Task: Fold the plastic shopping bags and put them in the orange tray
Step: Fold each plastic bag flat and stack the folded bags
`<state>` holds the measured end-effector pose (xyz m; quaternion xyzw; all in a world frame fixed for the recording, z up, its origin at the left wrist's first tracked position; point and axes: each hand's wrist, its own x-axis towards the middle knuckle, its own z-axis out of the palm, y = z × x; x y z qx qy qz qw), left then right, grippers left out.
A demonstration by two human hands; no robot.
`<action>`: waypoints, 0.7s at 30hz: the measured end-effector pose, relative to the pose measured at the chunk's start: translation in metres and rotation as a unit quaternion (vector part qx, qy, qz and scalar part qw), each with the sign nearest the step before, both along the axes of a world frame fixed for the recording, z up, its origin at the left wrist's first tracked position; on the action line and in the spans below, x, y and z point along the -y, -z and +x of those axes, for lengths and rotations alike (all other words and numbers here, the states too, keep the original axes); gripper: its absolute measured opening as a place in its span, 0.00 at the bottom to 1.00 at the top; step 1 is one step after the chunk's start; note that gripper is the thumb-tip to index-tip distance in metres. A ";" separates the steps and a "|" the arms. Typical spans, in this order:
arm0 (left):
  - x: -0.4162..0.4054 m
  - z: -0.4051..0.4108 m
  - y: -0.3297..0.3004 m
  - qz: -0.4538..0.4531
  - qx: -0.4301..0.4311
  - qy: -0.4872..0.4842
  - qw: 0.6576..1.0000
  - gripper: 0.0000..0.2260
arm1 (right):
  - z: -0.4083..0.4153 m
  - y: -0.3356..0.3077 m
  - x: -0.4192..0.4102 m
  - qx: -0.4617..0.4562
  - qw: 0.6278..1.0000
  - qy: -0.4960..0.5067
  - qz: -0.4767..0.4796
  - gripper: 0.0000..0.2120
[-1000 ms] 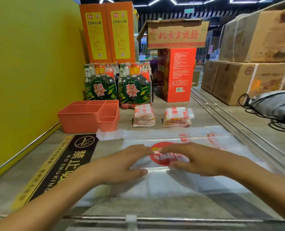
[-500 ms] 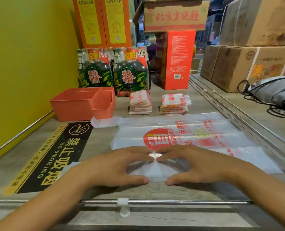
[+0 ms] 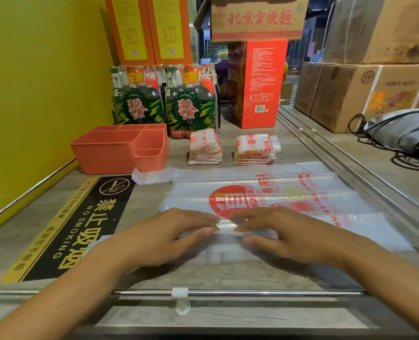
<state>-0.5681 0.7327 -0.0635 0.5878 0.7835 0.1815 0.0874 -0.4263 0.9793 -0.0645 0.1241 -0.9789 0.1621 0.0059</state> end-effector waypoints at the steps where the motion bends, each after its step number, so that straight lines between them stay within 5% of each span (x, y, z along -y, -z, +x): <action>1: 0.001 0.000 -0.001 0.003 -0.001 -0.004 1.000 0.21 | 0.000 -0.001 0.001 -0.014 1.000 -0.002 -0.003 0.19; 9: 0.000 -0.001 0.002 -0.002 -0.090 0.013 0.996 0.20 | -0.002 0.000 -0.003 -0.078 0.997 0.009 -0.022 0.15; 14: 0.002 -0.003 0.000 0.009 -0.094 0.017 0.995 0.18 | 0.001 -0.006 -0.005 -0.050 0.997 0.005 -0.055 0.18; 18: 0.000 0.001 -0.002 -0.008 -0.083 -0.002 0.997 0.27 | 0.003 -0.007 -0.002 -0.055 0.997 0.015 -0.043 0.17; 21: 0.000 0.005 -0.003 0.004 -0.107 -0.016 0.994 0.22 | 0.005 -0.010 0.004 -0.086 0.996 0.027 -0.012 0.18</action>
